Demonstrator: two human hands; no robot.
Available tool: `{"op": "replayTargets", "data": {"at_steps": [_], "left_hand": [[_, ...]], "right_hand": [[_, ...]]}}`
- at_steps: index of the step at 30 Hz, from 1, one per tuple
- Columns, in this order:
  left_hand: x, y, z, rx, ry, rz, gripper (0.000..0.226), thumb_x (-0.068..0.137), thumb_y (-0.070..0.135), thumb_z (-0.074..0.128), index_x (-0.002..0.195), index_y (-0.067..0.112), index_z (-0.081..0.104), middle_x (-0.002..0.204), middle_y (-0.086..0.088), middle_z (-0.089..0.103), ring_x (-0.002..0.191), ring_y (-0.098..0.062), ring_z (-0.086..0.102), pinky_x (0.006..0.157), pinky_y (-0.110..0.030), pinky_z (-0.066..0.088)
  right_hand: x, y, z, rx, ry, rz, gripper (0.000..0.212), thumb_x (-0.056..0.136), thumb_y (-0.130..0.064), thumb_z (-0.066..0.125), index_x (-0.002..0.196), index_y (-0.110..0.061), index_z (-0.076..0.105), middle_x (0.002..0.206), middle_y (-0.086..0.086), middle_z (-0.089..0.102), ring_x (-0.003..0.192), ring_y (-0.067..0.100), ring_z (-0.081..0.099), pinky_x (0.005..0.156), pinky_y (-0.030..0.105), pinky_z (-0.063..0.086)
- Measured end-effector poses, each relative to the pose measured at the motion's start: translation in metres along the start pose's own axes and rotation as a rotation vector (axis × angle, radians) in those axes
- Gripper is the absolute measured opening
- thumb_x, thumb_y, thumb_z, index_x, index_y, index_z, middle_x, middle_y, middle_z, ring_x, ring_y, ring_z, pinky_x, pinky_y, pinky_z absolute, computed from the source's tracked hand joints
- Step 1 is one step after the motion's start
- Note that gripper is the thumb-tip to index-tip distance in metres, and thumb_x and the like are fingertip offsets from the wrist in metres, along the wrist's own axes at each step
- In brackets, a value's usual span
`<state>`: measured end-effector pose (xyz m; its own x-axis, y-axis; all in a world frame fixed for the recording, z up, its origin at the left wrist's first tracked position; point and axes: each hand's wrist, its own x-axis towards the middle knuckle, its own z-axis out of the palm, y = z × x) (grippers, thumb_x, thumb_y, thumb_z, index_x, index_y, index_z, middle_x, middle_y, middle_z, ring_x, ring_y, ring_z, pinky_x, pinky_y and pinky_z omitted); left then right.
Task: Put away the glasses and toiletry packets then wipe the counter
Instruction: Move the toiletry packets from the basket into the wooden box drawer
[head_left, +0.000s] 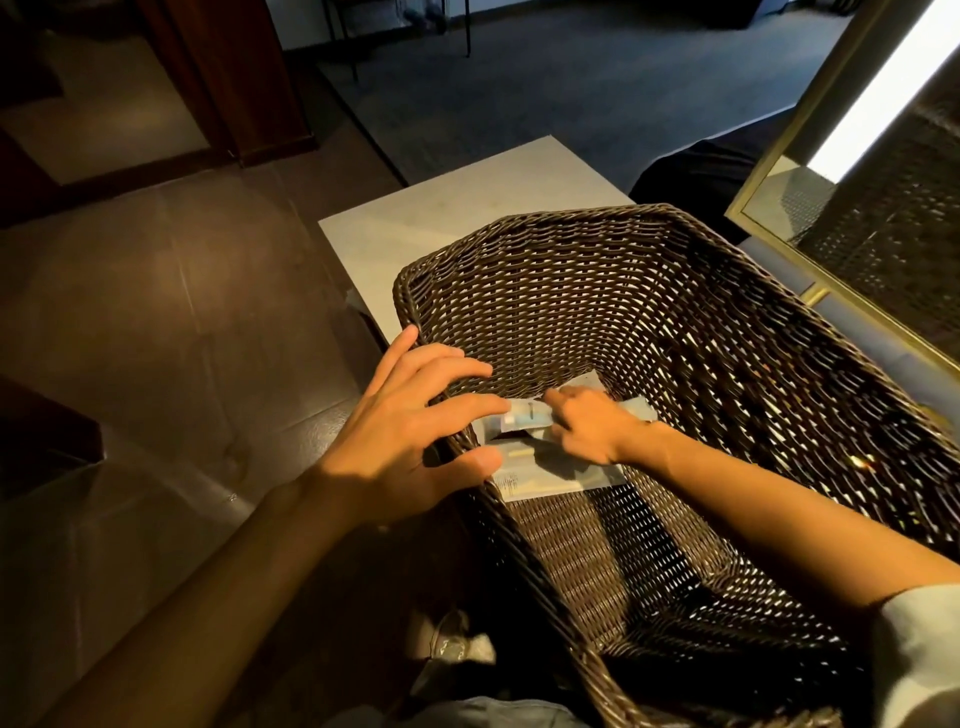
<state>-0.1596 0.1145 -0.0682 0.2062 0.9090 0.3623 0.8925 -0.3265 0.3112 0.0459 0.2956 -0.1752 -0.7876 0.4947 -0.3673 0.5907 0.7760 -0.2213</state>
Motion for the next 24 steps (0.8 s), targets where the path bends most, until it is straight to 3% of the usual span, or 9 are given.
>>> {"op": "replayTargets", "data": {"at_steps": [3, 7, 9, 11, 15, 17, 19, 22, 24], "left_hand": [[0.0, 0.0, 0.001, -0.012, 0.019, -0.011, 0.06, 0.1, 0.065, 0.03, 0.123, 0.026, 0.07, 0.138, -0.004, 0.06, 0.138, -0.025, 0.042, 0.128, -0.044, 0.0], [0.0, -0.001, 0.003, -0.022, 0.03, -0.007, 0.053, 0.1, 0.065, 0.032, 0.125, 0.031, 0.065, 0.138, 0.0, 0.057, 0.138, -0.023, 0.042, 0.127, -0.044, 0.0], [0.0, -0.002, 0.004, -0.017, 0.024, -0.008, 0.051, 0.1, 0.066, 0.031, 0.128, 0.035, 0.06, 0.14, 0.003, 0.053, 0.14, -0.02, 0.039, 0.128, -0.044, -0.001], [0.0, -0.002, 0.004, -0.012, 0.021, -0.01, 0.051, 0.1, 0.066, 0.03, 0.129, 0.036, 0.059, 0.141, 0.005, 0.051, 0.141, -0.02, 0.037, 0.128, -0.043, -0.002], [0.0, 0.0, 0.003, -0.016, 0.019, -0.013, 0.053, 0.1, 0.065, 0.03, 0.127, 0.034, 0.061, 0.14, 0.003, 0.053, 0.141, -0.02, 0.038, 0.128, -0.042, -0.003], [0.0, 0.001, 0.003, -0.02, 0.02, -0.019, 0.054, 0.1, 0.065, 0.03, 0.126, 0.032, 0.063, 0.139, 0.001, 0.055, 0.14, -0.021, 0.038, 0.128, -0.043, -0.003], [0.001, 0.001, 0.003, -0.026, 0.023, -0.023, 0.055, 0.1, 0.065, 0.03, 0.126, 0.03, 0.065, 0.139, 0.0, 0.056, 0.139, -0.021, 0.039, 0.128, -0.043, -0.002], [0.001, 0.002, 0.003, -0.026, 0.03, -0.026, 0.056, 0.1, 0.065, 0.029, 0.126, 0.03, 0.065, 0.139, 0.0, 0.056, 0.139, -0.022, 0.039, 0.128, -0.043, -0.002], [0.0, 0.002, 0.003, -0.028, 0.035, -0.032, 0.058, 0.1, 0.066, 0.029, 0.126, 0.03, 0.066, 0.139, 0.0, 0.057, 0.139, -0.022, 0.04, 0.128, -0.044, -0.001]], "right_hand": [[-0.007, -0.009, 0.021, 0.089, -0.182, -0.055, 0.019, 0.094, -0.039, 0.041, 0.103, -0.023, 0.042, 0.082, -0.002, 0.06, 0.068, 0.014, 0.063, 0.06, 0.029, 0.057], [-0.009, -0.016, 0.04, -0.006, -0.276, -0.061, 0.077, 0.077, -0.078, 0.051, 0.121, -0.016, 0.041, 0.076, -0.001, 0.061, 0.061, 0.013, 0.058, 0.059, 0.031, 0.058], [-0.007, -0.015, 0.042, -0.049, -0.327, -0.016, 0.077, 0.072, -0.068, 0.068, 0.12, -0.013, 0.044, 0.086, 0.002, 0.061, 0.073, 0.016, 0.059, 0.064, 0.027, 0.054], [-0.003, -0.013, 0.043, -0.025, -0.35, 0.001, 0.057, 0.079, -0.048, 0.075, 0.116, -0.011, 0.055, 0.095, 0.004, 0.063, 0.083, 0.017, 0.06, 0.066, 0.023, 0.052], [-0.004, -0.017, 0.047, -0.009, -0.307, -0.076, 0.035, 0.083, -0.031, 0.073, 0.11, -0.009, 0.065, 0.121, 0.008, 0.052, 0.102, 0.02, 0.055, 0.097, 0.031, 0.053], [-0.005, -0.02, 0.047, 0.0, -0.29, -0.086, 0.031, 0.082, -0.027, 0.073, 0.107, -0.011, 0.064, 0.116, 0.006, 0.053, 0.099, 0.019, 0.057, 0.088, 0.024, 0.054], [-0.005, -0.023, 0.047, 0.007, -0.299, -0.062, 0.025, 0.084, -0.025, 0.073, 0.1, -0.015, 0.057, 0.095, -0.001, 0.058, 0.08, 0.013, 0.058, 0.063, 0.011, 0.047], [-0.001, -0.026, 0.047, 0.061, -0.327, -0.028, 0.045, 0.083, -0.017, 0.073, 0.122, -0.012, 0.051, 0.084, -0.002, 0.059, 0.069, 0.013, 0.059, 0.056, 0.016, 0.046], [0.001, -0.026, 0.047, 0.047, -0.339, -0.036, 0.041, 0.083, -0.015, 0.073, 0.117, -0.009, 0.053, 0.083, 0.0, 0.06, 0.068, 0.015, 0.061, 0.051, 0.015, 0.042]]}}
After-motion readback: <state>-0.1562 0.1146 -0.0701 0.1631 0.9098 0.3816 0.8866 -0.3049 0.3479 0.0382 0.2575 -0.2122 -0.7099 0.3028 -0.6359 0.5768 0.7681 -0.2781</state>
